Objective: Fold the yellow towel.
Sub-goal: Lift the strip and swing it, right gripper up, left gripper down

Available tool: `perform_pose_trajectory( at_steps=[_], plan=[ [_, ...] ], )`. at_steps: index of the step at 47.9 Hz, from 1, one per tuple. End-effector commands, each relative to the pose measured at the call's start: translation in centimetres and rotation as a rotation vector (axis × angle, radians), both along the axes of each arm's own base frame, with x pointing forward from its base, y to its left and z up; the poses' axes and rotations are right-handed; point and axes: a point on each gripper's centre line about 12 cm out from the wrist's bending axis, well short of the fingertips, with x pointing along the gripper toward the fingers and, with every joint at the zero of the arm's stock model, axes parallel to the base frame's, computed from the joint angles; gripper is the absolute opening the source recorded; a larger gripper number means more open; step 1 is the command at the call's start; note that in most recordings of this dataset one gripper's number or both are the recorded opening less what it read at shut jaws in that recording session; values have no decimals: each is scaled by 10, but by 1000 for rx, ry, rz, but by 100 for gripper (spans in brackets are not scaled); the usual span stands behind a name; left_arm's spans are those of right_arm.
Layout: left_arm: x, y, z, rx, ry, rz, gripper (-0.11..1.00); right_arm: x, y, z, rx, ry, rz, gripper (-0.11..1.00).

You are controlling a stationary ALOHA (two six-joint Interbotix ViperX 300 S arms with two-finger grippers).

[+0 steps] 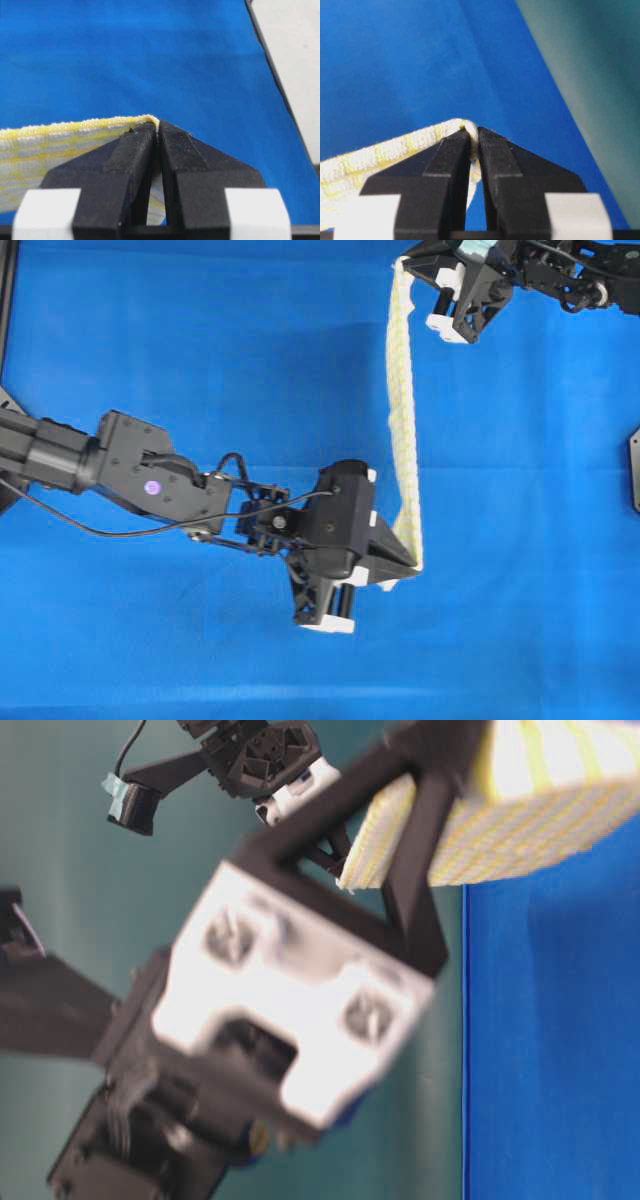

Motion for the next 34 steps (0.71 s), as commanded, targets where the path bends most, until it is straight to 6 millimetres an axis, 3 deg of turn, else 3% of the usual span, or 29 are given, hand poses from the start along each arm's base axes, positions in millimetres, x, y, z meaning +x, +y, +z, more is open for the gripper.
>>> perform_pose_trajectory(
  at_steps=[1, 18, 34],
  plan=[
    [7, -10, 19, -10, -58, -18, 2, -1, -15, 15, -29, -43, -36, 7],
    [7, -9, 8, -18, -67, -11, 2, 0, -15, 13, -25, -35, -34, 7],
    [-15, -9, -23, -56, -93, 11, 2, 12, -15, -5, -3, 4, -18, 7]
  ],
)
